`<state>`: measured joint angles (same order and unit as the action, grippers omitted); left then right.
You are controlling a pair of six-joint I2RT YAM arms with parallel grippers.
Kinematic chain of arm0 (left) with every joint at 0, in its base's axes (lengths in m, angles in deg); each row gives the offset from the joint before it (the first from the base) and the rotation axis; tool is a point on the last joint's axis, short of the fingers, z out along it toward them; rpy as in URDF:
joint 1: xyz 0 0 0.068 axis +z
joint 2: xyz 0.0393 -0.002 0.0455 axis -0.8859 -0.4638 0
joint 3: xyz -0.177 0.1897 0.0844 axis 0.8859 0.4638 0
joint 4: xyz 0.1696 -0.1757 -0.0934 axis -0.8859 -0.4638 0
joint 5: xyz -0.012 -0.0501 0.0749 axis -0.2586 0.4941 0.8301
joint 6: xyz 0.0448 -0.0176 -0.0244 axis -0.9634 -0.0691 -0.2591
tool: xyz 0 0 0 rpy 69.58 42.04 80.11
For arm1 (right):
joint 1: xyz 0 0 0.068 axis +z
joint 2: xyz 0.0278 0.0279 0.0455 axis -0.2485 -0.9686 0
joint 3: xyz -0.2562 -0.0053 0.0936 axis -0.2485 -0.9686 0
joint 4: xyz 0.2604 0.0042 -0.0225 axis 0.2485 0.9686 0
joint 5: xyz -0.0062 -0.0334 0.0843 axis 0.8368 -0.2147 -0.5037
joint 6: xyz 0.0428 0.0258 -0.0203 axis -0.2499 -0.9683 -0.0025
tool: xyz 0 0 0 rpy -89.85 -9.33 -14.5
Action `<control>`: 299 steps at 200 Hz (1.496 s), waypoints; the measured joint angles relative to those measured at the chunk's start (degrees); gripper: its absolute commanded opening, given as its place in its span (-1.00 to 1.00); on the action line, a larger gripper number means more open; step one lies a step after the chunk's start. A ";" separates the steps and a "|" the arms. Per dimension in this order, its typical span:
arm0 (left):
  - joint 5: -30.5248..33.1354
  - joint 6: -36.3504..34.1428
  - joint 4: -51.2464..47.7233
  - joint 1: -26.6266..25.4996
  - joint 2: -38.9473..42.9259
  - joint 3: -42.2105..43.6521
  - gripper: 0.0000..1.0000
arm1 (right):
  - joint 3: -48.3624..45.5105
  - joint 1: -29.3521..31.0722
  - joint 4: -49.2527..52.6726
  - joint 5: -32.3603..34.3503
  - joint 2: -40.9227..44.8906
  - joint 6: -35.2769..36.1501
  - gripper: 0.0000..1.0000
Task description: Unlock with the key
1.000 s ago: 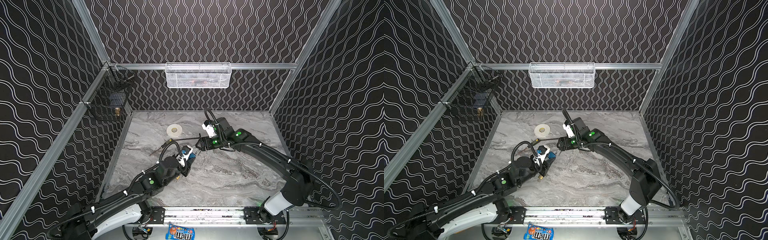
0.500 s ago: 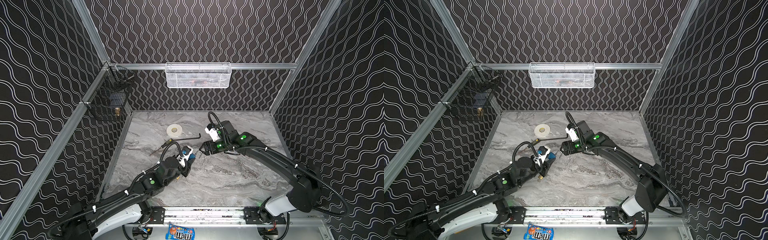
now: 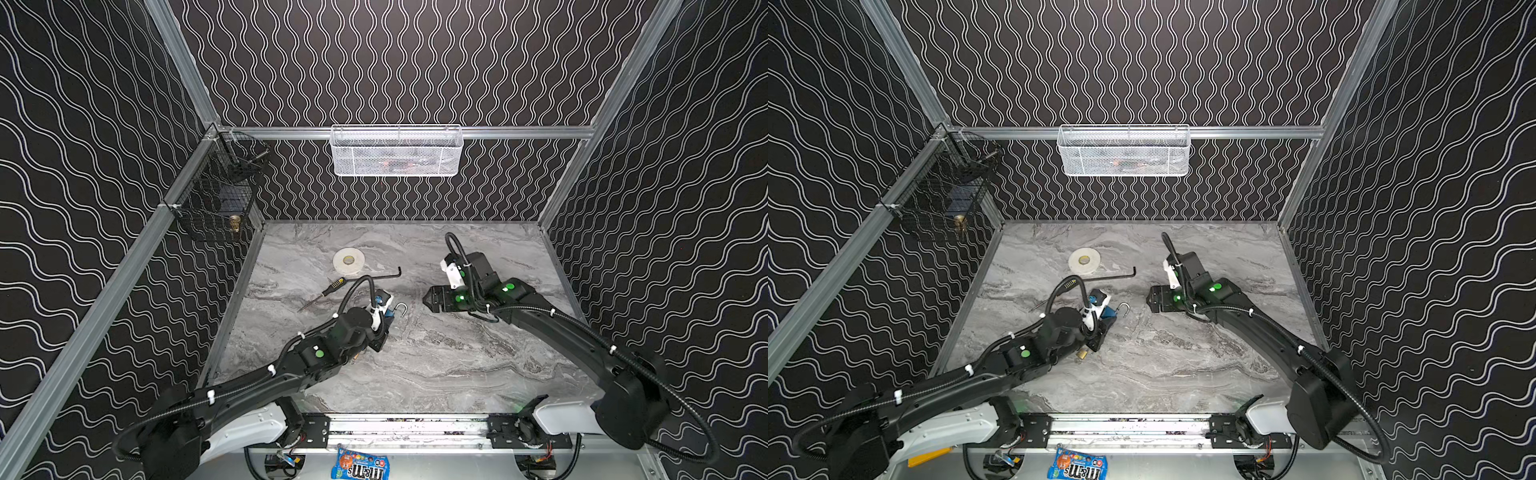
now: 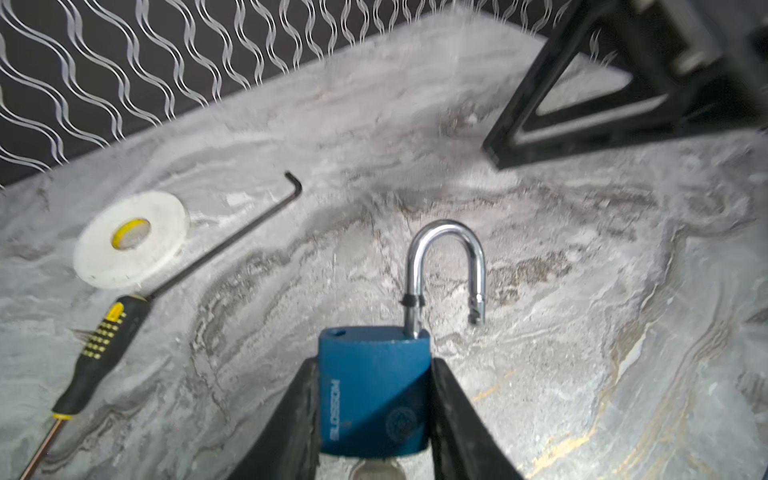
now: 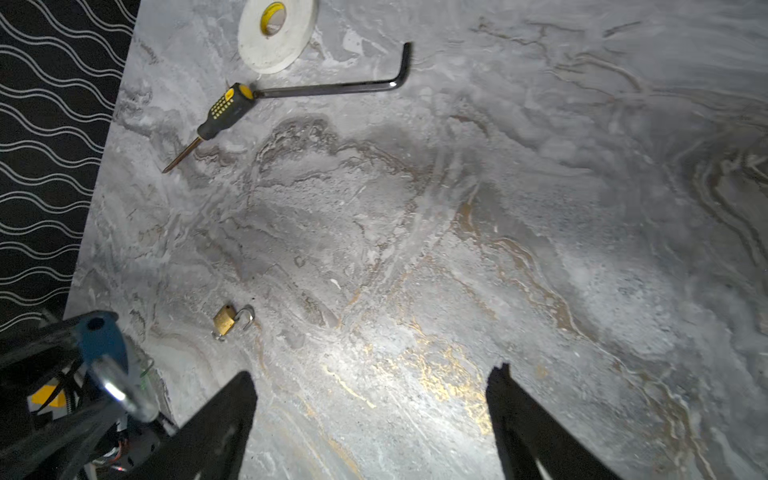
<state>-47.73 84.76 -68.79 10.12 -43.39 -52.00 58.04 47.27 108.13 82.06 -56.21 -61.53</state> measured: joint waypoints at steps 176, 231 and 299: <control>-2.40 6.05 -8.31 4.94 -28.98 -10.71 -1.00 | -15.96 -2.97 -11.56 -0.57 5.57 -5.95 0.83; -3.56 5.95 -10.19 7.54 -33.44 -14.62 -1.00 | -16.35 -3.08 -12.61 -1.86 4.63 -6.93 0.83; -3.21 5.55 -11.65 8.98 -37.77 -17.75 -0.53 | -16.57 -3.21 -13.88 -3.10 3.32 -7.37 0.83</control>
<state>-50.94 90.31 -80.44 19.10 -81.16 -69.75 41.48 44.06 94.25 78.96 -52.89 -68.89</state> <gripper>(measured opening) 0.393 0.915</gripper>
